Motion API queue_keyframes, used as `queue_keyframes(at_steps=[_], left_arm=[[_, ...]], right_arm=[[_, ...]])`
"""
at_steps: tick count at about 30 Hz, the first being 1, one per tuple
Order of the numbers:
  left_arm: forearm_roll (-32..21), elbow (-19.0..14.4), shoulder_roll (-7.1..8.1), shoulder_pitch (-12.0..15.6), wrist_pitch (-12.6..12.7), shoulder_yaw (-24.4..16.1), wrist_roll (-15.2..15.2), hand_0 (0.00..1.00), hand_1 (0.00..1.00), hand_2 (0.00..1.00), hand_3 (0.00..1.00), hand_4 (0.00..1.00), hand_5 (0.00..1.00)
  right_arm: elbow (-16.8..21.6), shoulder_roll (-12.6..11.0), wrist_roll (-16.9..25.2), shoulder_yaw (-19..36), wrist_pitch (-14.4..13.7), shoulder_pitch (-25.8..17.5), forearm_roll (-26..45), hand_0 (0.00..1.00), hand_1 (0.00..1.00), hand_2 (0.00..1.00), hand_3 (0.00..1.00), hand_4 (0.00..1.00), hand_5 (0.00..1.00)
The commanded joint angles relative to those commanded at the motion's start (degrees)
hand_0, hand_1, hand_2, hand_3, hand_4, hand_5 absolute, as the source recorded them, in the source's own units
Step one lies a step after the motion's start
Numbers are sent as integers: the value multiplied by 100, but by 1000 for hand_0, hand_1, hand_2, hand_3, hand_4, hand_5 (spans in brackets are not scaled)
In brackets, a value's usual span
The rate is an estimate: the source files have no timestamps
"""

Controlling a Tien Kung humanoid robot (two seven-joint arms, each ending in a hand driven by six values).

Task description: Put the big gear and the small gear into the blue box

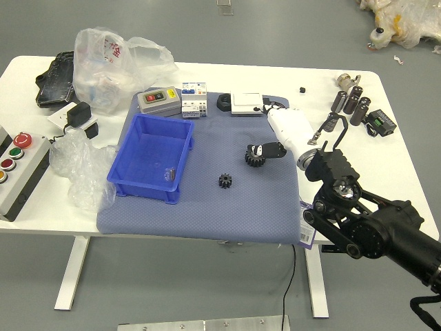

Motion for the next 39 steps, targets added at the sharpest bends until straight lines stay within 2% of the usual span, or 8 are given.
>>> queue_keyframes(at_steps=[11,12,17,18,23,24,31,39], left_arm=[[120,0,19,18,-5,-170,57,638,637,634,696,708,348],[115,0,18,14,-6,-161,52,638,637,634,696,707,348],[111,0,13,1,-12,-139,40,638,637,634,696,707,348],[117,0,13,1,-13,-143,42,638,637,634,696,708,350],[144,0,14,3,-20,-167,59,638,637,634,696,708,350],[142,0,14,4,-21,-166,60,638,637,635,697,708,350],[105,0,8,9,-33,-141,47,638,637,634,696,707,350],[125,0,-4,29,-45,-188,47,638,637,635,696,708,350]], right_arm=[[-437,120,-30,-424,202,122,272,423,589,810,877,998,476],[-469,132,-37,-453,194,130,285,401,568,694,780,851,283],[-634,198,-55,-608,110,172,341,401,568,694,780,851,283],[-662,209,-55,-636,99,179,348,361,495,567,614,577,141],[-777,256,-47,-757,55,200,354,361,495,567,614,577,141],[-792,262,-46,-773,45,202,349,403,489,544,577,618,2],[-776,247,-1,-810,-58,202,385,402,491,540,568,616,2],[-17,-15,-31,-773,-133,353,399,400,497,538,572,611,2]])
